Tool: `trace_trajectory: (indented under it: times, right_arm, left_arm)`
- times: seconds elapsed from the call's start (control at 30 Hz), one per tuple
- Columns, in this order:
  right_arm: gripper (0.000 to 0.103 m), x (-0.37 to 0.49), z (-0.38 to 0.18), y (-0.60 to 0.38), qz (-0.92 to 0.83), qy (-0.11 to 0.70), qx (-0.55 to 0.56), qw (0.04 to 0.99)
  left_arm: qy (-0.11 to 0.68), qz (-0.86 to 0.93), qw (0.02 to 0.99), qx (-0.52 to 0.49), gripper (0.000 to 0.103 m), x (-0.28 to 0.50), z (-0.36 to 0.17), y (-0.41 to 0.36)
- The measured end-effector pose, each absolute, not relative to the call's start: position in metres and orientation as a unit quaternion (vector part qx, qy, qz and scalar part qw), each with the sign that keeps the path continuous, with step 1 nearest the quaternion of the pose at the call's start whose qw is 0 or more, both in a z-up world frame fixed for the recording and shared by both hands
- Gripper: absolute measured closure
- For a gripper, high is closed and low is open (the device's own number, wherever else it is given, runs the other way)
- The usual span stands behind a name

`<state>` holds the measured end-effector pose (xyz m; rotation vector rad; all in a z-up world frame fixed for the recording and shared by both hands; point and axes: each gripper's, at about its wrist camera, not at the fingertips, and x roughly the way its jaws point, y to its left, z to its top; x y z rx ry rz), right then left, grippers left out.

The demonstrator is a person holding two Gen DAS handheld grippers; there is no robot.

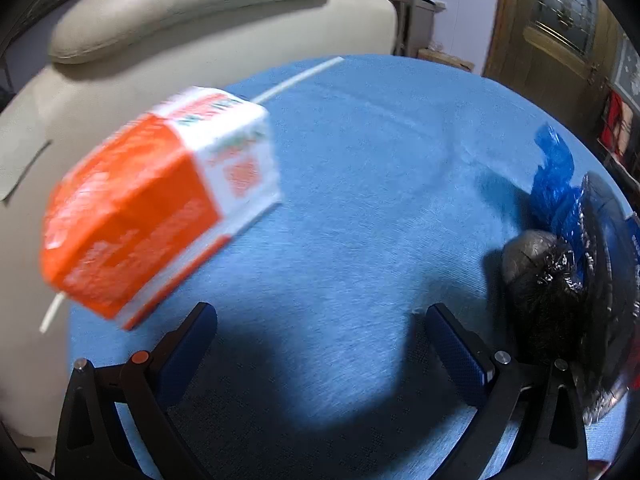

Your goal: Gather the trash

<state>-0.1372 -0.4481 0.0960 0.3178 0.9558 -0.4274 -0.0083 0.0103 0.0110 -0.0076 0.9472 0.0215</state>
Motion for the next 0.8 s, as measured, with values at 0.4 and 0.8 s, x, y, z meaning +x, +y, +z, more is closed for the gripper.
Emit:
trace_trajectory:
  times: [0.4,0.8]
  right_arm:
    - [0.000,-0.197,0.153,-0.405,-0.136,0.387,0.132,0.902]
    - [0.000,-0.251,0.165,-0.347,-0.052,0.374,0.123,0.918]
  left_arm:
    - [0.423,-0.013,0.906,-0.017,0.000,-0.069,0.069,0.038]
    - [0.419,-0.043,0.907,-0.020,0.000,-0.113,0.084,0.010]
